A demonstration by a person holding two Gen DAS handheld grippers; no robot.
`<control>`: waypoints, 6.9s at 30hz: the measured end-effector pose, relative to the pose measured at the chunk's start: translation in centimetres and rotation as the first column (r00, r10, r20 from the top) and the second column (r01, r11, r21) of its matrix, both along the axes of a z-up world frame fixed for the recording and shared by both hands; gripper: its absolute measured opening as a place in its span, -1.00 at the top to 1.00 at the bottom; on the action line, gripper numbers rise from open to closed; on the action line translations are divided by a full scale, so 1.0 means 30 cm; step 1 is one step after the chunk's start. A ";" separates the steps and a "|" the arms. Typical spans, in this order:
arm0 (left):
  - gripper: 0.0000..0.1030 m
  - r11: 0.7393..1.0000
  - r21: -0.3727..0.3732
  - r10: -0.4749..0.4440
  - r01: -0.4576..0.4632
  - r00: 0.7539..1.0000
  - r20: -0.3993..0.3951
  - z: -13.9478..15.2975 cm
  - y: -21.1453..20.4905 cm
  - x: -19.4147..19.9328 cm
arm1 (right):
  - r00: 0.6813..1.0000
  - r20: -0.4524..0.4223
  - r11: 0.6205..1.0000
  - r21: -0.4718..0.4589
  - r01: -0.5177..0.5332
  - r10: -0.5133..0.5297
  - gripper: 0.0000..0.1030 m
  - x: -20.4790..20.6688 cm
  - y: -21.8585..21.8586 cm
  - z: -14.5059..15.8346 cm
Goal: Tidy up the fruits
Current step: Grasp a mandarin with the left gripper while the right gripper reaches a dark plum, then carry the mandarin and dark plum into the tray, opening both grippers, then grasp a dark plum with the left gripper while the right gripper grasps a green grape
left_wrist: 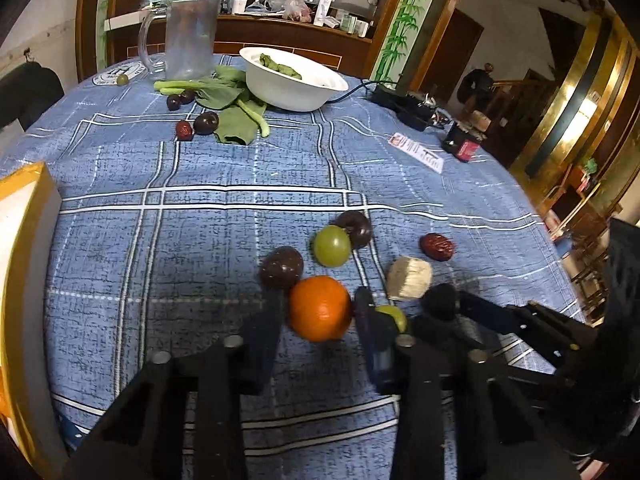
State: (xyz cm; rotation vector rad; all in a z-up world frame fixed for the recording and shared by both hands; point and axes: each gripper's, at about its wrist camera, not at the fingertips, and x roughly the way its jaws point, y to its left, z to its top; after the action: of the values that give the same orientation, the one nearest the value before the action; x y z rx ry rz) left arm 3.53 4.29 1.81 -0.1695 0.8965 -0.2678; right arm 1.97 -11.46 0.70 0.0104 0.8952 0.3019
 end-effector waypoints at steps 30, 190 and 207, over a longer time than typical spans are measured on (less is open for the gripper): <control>0.36 0.998 -0.058 0.022 -0.024 0.999 -0.038 -0.027 0.033 0.000 | 1.000 0.005 1.000 -0.017 0.021 -0.021 0.36 0.021 0.008 -0.001; -0.65 0.988 0.090 0.110 -0.123 0.984 0.137 0.221 0.159 -0.295 | 1.000 0.015 0.996 0.094 0.005 -0.006 -0.13 -0.028 0.030 0.071; 0.17 0.997 0.065 0.028 -0.028 1.000 0.011 0.002 0.036 0.072 | 0.999 -0.018 0.998 0.042 -0.038 0.039 0.10 -0.010 0.056 0.008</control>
State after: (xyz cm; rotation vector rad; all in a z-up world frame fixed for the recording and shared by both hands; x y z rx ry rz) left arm 5.69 5.38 1.87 -0.1200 0.8907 -0.2130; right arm 1.66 -9.77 0.93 0.0351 0.9088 0.3570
